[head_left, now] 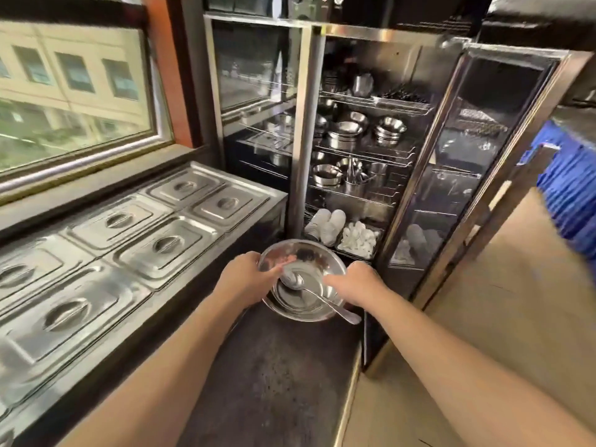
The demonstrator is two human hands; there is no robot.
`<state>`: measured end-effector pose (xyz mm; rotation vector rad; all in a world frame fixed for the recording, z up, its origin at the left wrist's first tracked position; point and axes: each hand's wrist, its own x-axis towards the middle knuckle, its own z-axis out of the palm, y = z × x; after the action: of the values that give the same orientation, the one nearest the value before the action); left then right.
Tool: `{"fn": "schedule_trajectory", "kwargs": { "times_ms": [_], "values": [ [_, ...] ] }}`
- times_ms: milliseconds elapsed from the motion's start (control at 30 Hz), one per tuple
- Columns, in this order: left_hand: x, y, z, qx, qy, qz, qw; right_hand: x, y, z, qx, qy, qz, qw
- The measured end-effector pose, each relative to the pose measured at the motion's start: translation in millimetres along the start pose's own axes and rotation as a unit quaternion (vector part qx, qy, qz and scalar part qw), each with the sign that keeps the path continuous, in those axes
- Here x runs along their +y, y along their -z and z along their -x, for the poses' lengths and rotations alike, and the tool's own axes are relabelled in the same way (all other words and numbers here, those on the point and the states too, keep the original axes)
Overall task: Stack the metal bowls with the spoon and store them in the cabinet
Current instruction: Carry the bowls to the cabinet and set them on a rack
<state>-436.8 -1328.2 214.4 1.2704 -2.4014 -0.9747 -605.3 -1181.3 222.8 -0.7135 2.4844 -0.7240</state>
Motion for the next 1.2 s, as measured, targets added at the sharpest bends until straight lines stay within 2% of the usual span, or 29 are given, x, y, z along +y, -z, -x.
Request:
{"fn": "schedule_trajectory", "kwargs": {
  "times_ms": [333,533,667,833,1200],
  "values": [
    [76,-44,-169,-0.062,-0.087,-0.004,0.994,5,56,-132,0.066,-0.074,-0.027,0.995],
    [138,-96,-291,-0.081,-0.121,-0.016,0.989,16,106,-255,0.087,-0.085,-0.027,0.992],
    [184,-115,-360,-0.086,-0.133,-0.041,0.987,12,147,-327,0.093,-0.085,-0.021,0.992],
    [233,-132,-445,-0.091,-0.128,-0.015,0.987,8,190,-410,0.108,-0.093,-0.025,0.989],
    [301,-191,-655,-0.143,-0.185,-0.023,0.972,6,231,-602,0.156,-0.158,-0.069,0.973]
  ]
}}
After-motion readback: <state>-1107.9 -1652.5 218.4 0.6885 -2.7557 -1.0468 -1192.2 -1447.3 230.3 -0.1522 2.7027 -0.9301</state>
